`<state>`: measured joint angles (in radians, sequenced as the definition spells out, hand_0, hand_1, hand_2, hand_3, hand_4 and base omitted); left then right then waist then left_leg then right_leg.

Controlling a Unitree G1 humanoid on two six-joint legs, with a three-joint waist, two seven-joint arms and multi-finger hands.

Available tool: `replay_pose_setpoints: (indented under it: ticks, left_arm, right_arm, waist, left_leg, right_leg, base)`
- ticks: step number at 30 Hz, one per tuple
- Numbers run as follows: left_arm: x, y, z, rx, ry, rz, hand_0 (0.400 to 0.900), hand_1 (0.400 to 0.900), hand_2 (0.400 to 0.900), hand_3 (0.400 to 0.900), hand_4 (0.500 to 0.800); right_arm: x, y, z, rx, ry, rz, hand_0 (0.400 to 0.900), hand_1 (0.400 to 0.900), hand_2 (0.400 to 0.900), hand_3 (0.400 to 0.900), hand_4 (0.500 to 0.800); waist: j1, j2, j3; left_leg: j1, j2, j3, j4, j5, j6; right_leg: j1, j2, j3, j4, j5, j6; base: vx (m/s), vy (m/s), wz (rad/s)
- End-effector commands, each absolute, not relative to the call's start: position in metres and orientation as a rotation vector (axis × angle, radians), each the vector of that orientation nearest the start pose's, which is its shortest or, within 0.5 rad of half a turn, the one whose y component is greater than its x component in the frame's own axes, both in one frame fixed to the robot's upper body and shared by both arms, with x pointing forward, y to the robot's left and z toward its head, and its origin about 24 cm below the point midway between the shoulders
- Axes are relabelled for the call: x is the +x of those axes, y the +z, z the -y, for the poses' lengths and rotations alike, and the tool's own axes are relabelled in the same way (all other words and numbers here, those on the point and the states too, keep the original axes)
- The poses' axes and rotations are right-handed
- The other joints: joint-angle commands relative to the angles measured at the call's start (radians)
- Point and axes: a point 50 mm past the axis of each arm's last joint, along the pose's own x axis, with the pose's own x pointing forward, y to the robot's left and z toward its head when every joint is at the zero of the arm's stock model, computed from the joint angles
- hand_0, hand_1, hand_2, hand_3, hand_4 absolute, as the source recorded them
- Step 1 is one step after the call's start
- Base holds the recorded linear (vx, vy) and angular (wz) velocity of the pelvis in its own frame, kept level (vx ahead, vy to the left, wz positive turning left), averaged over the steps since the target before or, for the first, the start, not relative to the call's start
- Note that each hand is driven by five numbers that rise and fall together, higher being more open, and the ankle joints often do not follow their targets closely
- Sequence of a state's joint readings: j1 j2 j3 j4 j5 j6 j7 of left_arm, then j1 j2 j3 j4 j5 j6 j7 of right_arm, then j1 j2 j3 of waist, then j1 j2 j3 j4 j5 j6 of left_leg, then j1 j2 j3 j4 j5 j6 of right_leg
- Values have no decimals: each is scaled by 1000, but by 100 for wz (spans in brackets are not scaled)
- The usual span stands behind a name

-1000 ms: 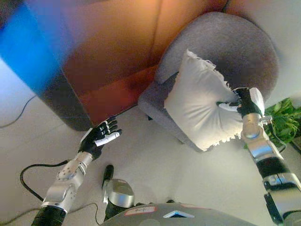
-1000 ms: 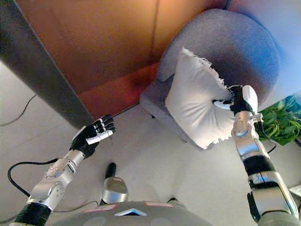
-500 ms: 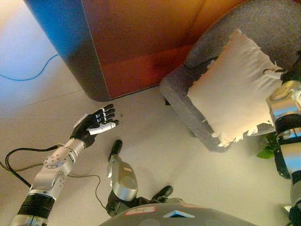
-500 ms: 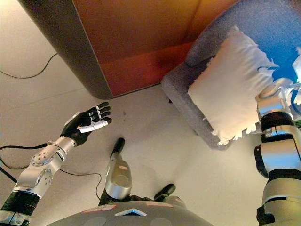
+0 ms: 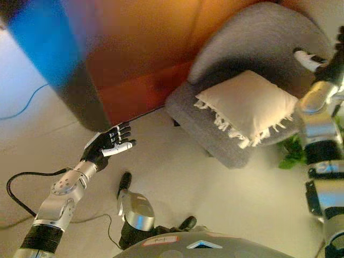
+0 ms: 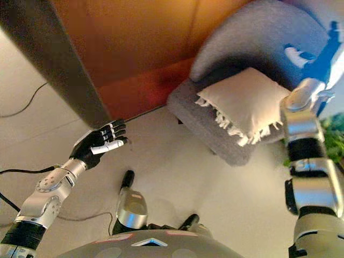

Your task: Pick up the pillow and put it on the sofa.

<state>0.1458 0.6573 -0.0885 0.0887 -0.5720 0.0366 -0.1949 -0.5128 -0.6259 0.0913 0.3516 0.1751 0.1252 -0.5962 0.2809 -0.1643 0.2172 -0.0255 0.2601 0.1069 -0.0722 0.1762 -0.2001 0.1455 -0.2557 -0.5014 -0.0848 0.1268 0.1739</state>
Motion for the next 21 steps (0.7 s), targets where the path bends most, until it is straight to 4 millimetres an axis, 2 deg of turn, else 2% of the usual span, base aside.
replay_pose_setpoints:
  ticks: [1,2,5,8,14,15,18,21]
  left_arm:
    - [225,35,-223,58,-254,-143,900,900,900,900,800]
    - [225,32,-222,56,-245,-145,900,900,900,900,800]
    - [229,26,-219,17,-175,-134,900,900,900,900,800]
    - [230,20,-221,-15,-114,-143,900,900,900,900,800]
    - [219,6,-221,-80,-46,-186,900,900,900,900,800]
    - [219,6,-221,-80,-46,-186,900,900,900,900,800]
    - [209,-2,-219,-106,-34,-219,900,900,900,900,800]
    - [207,-4,-221,-112,-18,-225,900,900,900,900,800]
  right_arm:
    - [308,147,278,-410,-536,267,900,900,900,900,800]
    - [302,137,276,-397,-507,251,900,900,900,900,800]
    - [274,89,258,-280,-347,114,900,900,900,900,800]
    - [257,65,240,-212,-249,26,900,900,900,900,800]
    - [225,23,219,-104,-162,-159,900,900,900,900,800]
    - [225,23,219,-104,-162,-159,900,900,900,900,800]
    - [209,5,215,-85,-143,-257,900,900,900,900,800]
    - [204,0,213,-98,-114,-281,900,900,900,900,800]
  waist:
    - [-70,67,-146]
    - [-82,69,-151]
    - [-161,95,-167]
    - [-210,109,-173]
    - [-275,127,-189]
    - [-275,127,-189]
    - [-301,141,-194]
    - [-313,149,-194]
  left_leg:
    - [67,-15,52,-15,-101,95]
    - [68,-16,60,-15,-98,97]
    - [103,-10,107,-15,-104,99]
    - [126,-9,140,-15,-106,96]
    - [152,-6,188,-15,-108,82]
    - [152,-6,188,-15,-108,82]
    - [155,-1,206,-15,-105,75]
    - [156,1,217,-15,-103,71]
  right_leg:
    - [25,-87,34,28,58,62]
    - [16,-91,41,31,62,61]
    - [-9,-96,90,47,65,59]
    - [-29,-97,129,57,64,56]
    - [-45,-87,166,44,36,44]
    - [-45,-87,166,44,36,44]
    - [-49,-79,177,33,25,41]
    - [-53,-77,180,29,25,39]
  base:
    - [-126,101,-38]
    - [-131,102,-37]
    - [-143,106,-40]
    - [-112,63,-37]
    - [-84,30,-27]
    - [-43,13,-15]
    - [-106,21,-24]
    - [-62,16,-13]
